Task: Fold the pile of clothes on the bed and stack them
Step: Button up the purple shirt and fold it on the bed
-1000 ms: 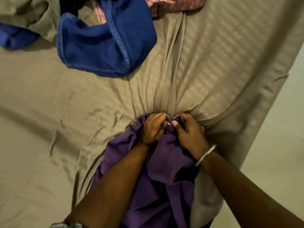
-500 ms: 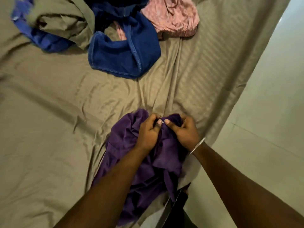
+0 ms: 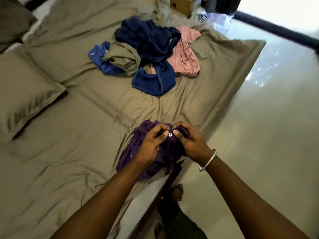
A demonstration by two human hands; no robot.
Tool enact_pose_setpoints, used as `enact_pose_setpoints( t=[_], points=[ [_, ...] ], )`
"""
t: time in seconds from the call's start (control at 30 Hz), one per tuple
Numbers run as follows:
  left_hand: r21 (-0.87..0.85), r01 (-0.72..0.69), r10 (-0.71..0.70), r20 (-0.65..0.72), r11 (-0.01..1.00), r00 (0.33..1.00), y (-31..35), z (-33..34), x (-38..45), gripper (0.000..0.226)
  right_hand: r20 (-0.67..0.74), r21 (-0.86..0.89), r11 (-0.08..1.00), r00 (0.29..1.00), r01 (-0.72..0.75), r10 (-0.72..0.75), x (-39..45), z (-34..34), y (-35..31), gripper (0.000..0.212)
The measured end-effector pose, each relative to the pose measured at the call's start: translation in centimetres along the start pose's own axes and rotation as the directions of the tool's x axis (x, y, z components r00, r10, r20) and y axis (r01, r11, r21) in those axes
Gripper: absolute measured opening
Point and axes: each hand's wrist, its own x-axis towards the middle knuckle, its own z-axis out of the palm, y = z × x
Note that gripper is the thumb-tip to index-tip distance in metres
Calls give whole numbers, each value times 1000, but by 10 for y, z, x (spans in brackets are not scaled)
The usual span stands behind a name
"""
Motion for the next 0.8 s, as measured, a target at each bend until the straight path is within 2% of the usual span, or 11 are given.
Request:
enact_pose_setpoints(
  t=[0.1, 0.27, 0.37, 0.47, 0.53, 0.67, 0.8],
  points=[
    [-12, -22, 22, 2, 1000, 1000, 38, 19, -49, 9, 0, -29, 999, 999, 39, -39, -41, 6, -48, 6],
    [-107, -24, 14, -94, 994, 995, 86, 45, -114, 7, 4, -189, 970, 988, 152, -154, -89, 11, -106, 12],
    [-40, -84, 78, -136, 996, 988, 106, 56, -138, 20, 24, -210, 960, 983, 184, -184, -103, 8, -132, 9],
    [-73, -95, 84, -149, 993, 985, 123, 60, -147, 22, 94, -194, 963, 981, 185, -170, -104, 2, -151, 2],
    [-44, -108, 101, -154, 993, 983, 128, 64, -147, 17, 155, -187, 963, 974, 195, -168, -99, -6, -155, 9],
    [-43, -125, 111, -242, 991, 964, 141, 81, -131, 15, 244, -131, 968, 953, 215, -178, -74, -27, -165, 3],
    [27, -169, 168, -323, 985, 931, 156, 97, -113, 14, 359, -32, 983, 920, 183, -160, -43, -58, -184, 11]
  ],
)
